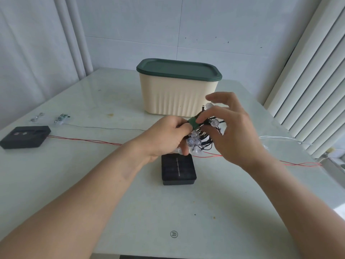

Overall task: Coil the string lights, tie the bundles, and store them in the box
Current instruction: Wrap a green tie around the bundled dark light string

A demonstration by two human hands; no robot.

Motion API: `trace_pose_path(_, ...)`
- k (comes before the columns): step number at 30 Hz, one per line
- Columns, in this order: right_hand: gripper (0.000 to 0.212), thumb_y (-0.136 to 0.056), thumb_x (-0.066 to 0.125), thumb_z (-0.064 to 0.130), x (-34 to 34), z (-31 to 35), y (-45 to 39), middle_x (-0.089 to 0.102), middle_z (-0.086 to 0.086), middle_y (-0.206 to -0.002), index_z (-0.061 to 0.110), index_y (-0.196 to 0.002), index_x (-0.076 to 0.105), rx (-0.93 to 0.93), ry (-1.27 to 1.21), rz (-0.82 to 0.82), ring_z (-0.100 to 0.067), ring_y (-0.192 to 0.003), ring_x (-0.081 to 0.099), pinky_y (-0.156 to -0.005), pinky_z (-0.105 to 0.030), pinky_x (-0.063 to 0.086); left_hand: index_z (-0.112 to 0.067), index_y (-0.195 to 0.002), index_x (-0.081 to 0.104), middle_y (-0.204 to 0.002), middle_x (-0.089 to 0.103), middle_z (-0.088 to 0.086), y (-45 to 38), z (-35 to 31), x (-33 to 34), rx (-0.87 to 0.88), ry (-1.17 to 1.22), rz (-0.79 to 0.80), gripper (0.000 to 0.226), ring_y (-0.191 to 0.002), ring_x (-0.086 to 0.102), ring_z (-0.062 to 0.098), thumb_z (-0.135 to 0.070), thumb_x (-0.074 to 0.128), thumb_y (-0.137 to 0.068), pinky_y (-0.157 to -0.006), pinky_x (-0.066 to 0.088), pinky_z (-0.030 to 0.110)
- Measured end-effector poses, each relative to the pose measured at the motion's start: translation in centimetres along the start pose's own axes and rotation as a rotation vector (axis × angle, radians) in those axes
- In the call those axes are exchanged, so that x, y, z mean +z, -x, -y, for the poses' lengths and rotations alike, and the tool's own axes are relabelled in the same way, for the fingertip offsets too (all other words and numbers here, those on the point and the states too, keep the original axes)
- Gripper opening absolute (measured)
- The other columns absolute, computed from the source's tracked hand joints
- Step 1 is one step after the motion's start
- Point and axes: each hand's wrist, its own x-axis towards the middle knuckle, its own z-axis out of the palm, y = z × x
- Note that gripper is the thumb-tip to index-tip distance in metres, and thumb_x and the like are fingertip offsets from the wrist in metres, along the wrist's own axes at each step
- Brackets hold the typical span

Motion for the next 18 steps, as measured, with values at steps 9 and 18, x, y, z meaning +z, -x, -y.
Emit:
trace_pose_path(9, 0.02, -0.095, 0.06, 0.02, 0.76, -0.24, 0.23, 0.038, -0.013, -0.157, 0.022, -0.101, 0.079, 0.051, 0.131, 0.134, -0.031, -0.143, 0.04, -0.108, -0.047, 0.04, -0.015, -0.068, 0.065, -0.064, 0.06, 0.022, 0.02, -0.22, 0.3, 0.047, 0.204, -0.134, 0.026, -0.051, 0.051, 0.027, -0.024, 0.054, -0.09, -0.073, 0.043, 0.039)
trace_pose_path(18, 0.02, -0.093, 0.07, 0.022, 0.26, 0.63, 0.05, 0.03, 0.008, -0.16, 0.041, -0.095, 0.074, 0.152, -0.185, 0.105, -0.001, -0.141, 0.038, -0.109, -0.015, 0.034, -0.014, -0.064, 0.067, -0.082, 0.055, 0.045, 0.03, -0.58, -0.15, 0.124, 0.317, -0.091, 0.036, -0.039, 0.044, 0.019, -0.018, 0.054, -0.098, -0.055, 0.043, 0.027)
